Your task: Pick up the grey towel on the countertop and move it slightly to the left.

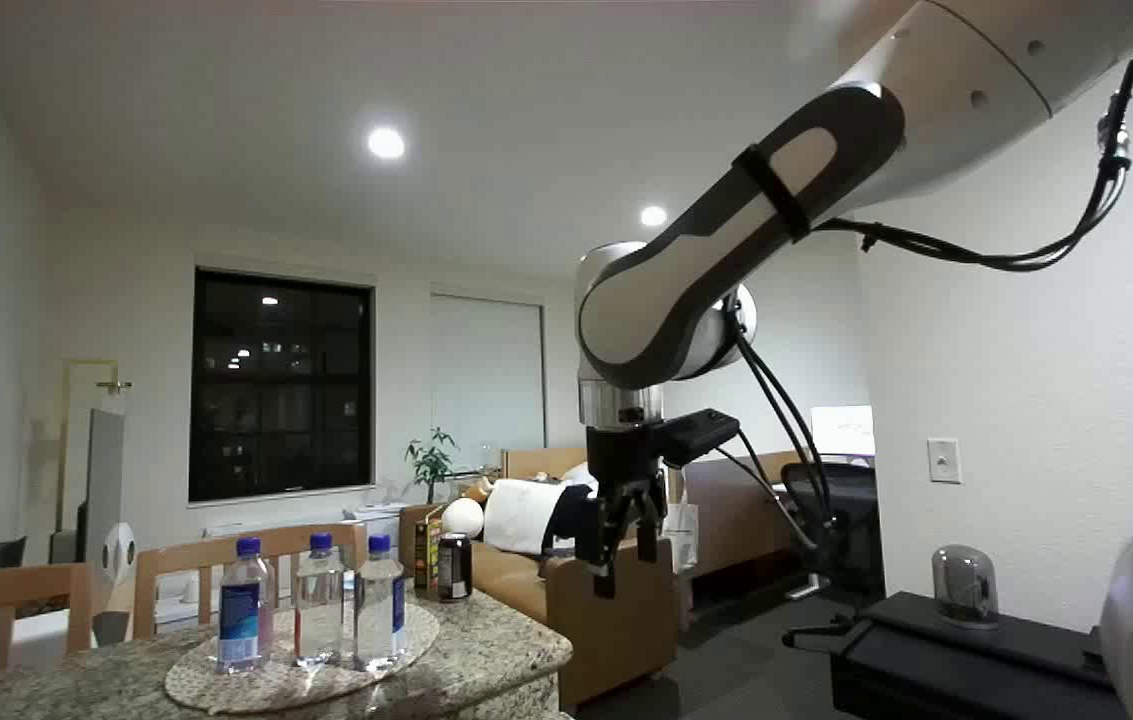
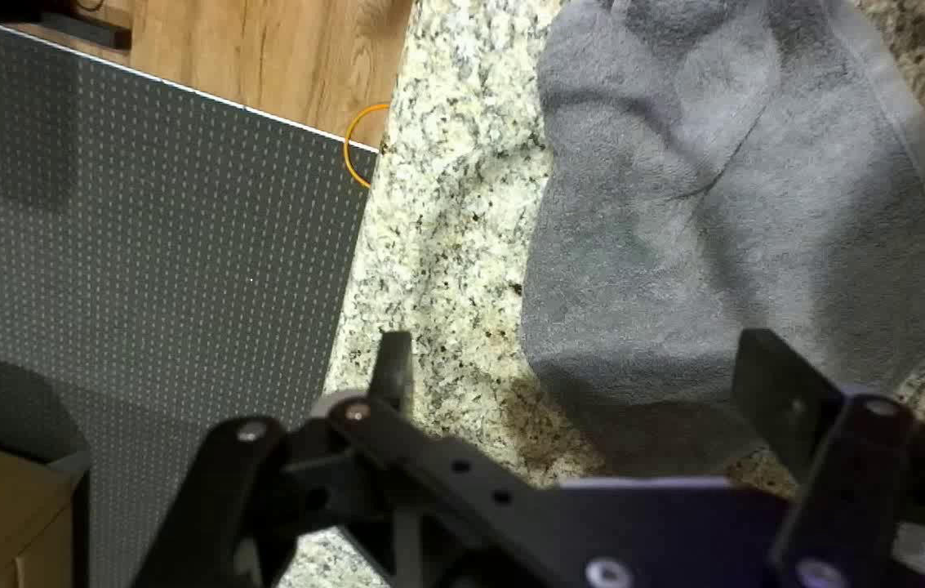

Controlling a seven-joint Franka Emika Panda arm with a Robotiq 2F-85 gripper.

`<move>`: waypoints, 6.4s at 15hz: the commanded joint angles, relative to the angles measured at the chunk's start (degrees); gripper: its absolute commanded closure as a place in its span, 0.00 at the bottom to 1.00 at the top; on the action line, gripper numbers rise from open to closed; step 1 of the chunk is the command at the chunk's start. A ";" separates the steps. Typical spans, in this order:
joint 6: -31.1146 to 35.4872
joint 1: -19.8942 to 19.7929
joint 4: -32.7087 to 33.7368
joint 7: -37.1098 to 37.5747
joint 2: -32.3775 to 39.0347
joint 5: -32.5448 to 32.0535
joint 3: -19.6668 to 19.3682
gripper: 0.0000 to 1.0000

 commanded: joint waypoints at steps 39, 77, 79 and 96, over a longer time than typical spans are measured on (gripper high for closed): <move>-0.16 0.22 0.10 0.10 0.00 -0.10 -0.19 0.00; 18.92 3.01 -0.83 -0.51 13.96 9.09 -1.73 0.00; 18.90 2.95 -0.95 0.16 16.19 9.08 -1.47 0.00; 17.28 -1.66 1.34 -9.27 26.52 10.79 -6.20 0.00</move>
